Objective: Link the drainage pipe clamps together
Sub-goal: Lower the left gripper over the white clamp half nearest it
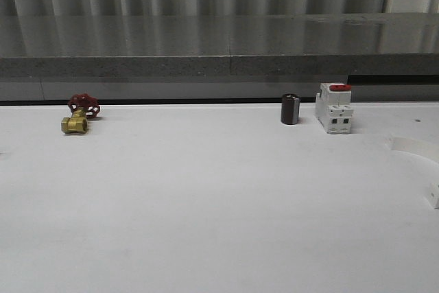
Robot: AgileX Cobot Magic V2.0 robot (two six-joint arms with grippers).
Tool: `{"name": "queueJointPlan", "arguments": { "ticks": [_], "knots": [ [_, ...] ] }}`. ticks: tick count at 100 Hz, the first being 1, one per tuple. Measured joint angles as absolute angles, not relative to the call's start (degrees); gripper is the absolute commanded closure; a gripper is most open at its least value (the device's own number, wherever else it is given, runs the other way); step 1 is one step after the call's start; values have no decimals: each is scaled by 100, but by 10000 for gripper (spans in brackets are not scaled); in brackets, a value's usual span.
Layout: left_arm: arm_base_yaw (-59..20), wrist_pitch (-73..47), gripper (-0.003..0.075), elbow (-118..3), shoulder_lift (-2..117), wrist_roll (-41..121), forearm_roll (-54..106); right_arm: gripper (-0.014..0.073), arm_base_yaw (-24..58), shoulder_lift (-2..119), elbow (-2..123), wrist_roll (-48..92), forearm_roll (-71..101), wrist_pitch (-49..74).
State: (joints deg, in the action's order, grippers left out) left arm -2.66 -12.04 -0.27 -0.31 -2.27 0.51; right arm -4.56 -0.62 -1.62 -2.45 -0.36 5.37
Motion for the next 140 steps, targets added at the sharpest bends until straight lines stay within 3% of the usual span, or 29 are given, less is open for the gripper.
{"name": "queueJointPlan", "arguments": {
  "ticks": [62, 91, 109, 128, 133, 140],
  "knots": [
    [-266, -1159, 740, -27, -31, -227, 40, 660, -456, -62, -162, -245, -36, 537],
    [-266, -454, 740, -38, -31, -227, -31, 660, -456, -62, -162, -245, -36, 537],
    [-266, -1228, 740, -512, 145, -227, -42, 660, -456, -62, -162, -245, -36, 537],
    [-266, -2606, 736, -1519, 1275, -227, -42, 660, -456, -62, -162, -245, -36, 537],
    [-266, -2796, 716, -1707, 1619, -227, -81, 660, -456, -62, -162, -245, -36, 537],
    [-266, -2934, 629, -1922, 2122, -227, -154, 660, -456, -62, -162, -245, -36, 537]
  ]
}}
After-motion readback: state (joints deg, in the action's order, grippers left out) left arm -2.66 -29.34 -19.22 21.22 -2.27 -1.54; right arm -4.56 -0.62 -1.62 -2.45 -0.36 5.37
